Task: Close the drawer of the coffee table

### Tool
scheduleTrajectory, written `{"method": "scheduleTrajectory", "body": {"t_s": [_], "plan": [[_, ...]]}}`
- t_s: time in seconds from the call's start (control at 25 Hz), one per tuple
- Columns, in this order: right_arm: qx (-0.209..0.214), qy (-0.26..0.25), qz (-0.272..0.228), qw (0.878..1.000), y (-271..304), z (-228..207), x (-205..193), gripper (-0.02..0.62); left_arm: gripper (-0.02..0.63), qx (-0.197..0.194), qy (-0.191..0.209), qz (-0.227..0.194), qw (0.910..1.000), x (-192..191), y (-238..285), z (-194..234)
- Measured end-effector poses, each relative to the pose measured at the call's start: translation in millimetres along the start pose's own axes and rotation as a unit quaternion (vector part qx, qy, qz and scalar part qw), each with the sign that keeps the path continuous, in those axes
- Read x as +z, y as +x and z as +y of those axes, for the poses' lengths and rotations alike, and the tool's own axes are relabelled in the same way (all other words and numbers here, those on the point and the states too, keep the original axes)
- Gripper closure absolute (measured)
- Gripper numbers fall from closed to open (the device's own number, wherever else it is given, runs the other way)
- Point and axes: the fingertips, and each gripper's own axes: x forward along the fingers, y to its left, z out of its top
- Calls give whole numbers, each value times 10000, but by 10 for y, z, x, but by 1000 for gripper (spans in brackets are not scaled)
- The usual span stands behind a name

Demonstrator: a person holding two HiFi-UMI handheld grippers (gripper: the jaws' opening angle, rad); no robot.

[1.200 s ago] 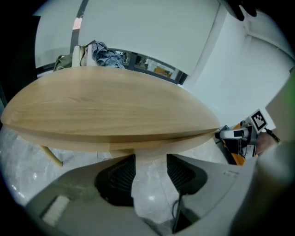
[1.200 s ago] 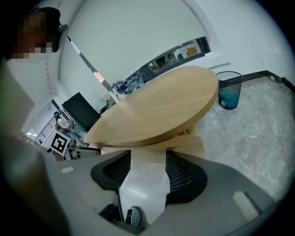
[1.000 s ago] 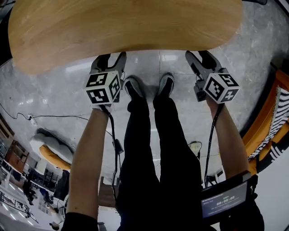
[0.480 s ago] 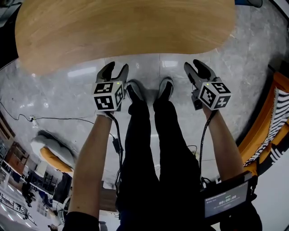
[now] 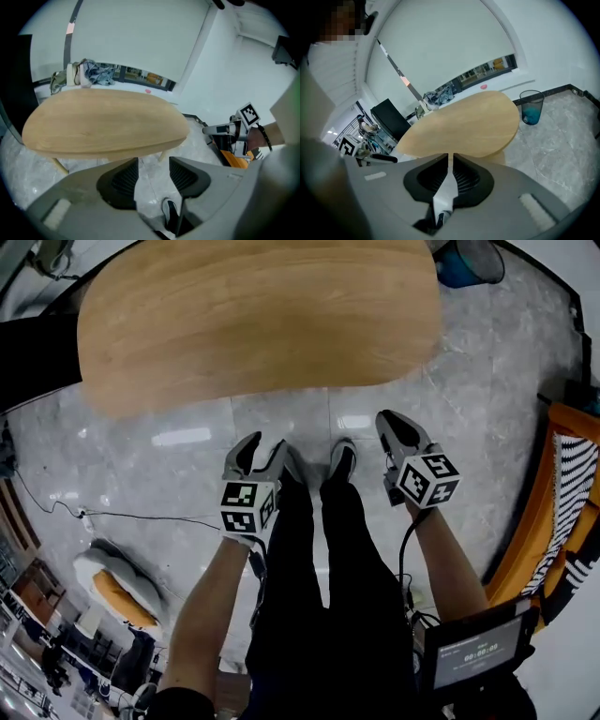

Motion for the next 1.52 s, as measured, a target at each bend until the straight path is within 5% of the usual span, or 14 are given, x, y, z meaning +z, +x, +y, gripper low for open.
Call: {"method": "scheduleTrajectory", "body": {"t_s": [0.24,0.6,0.84,1.08,1.28,1.52], "plan": [[164,-307,-529,9980,-474,496,537,590,418,146,497,-903,9946,791,-737,-338],[357,-1008,-1567,9818,-1372,1480,1740,594,573,602,667,-2182,9718,1881,-2066,-612],[525,-1875,-2341,9525,-2060,2322,2417,594,603,458,753,-2901,9529,2531,-2854,-1044],[470,-2509,-2975,9199,-2704,2917,2868,594,603,342,1185,-3594,9250,3078,-3566,-1512],[504,-3032,-3366,8901,-3165,3374,3132,594,604,216,1152,-4073,9057,3366,-4093,-1764],[615,-3112,-4016,8591,-3683,3744,3336,592,604,50,1430,-4519,8805,3596,-4621,-2090]]}}
